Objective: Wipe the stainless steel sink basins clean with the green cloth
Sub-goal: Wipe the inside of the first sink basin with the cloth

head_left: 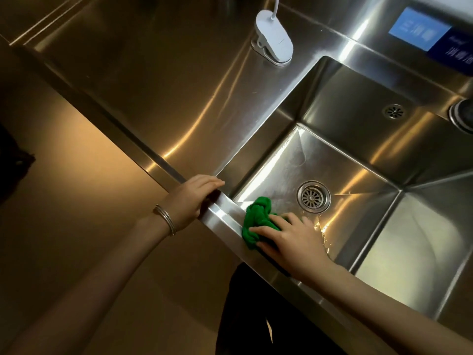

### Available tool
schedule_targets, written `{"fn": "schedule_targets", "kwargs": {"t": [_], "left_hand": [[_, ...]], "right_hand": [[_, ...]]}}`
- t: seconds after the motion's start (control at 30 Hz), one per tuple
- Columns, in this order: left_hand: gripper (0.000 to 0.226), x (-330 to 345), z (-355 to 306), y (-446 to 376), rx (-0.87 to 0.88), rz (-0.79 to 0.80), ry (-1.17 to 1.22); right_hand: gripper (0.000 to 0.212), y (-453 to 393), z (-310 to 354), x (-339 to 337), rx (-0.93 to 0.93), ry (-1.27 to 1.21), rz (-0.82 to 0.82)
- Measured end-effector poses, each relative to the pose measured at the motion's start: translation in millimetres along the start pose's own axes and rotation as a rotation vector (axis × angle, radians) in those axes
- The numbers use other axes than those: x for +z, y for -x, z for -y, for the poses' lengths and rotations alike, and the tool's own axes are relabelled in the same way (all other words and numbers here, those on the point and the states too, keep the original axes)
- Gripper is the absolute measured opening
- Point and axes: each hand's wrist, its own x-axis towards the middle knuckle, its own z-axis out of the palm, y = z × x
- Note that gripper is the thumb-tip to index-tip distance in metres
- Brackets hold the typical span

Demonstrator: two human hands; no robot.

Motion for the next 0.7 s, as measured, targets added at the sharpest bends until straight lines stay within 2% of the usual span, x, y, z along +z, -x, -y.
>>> {"fn": "schedule_targets", "kwargs": {"t": [0.13, 0.23, 0.33, 0.57, 0.7], "left_hand": [[0.052, -1.6, -5.2, 6.6, 0.012, -0.007, -0.083], [0.057, -2.5, -6.7, 6.5, -0.050, -0.050, -0.146], [0.058, -6.2, -6.6, 6.7, -0.119, -0.096, -0.191], [0.057, -6.4, -28.0, 18.0, -0.081, -0.089, -0.260], [0.062, -8.6, -23.8, 41.4, -0.221, -0.175, -0.234]], "right_hand": [[0.034, -48.1, 24.6, 3.8, 0.009, -0.001, -0.027], [0.021, -87.8, 41.7, 10.6, 0.020, 0.003, -0.040], [0.023, -101.6, 50.3, 16.3, 0.026, 0.020, -0.047], [0.028, -23.3, 20.0, 9.0, 0.007, 0.012, -0.045], [0.035, 45.4, -8.5, 3.7, 0.006, 0.072, -0.060]]}}
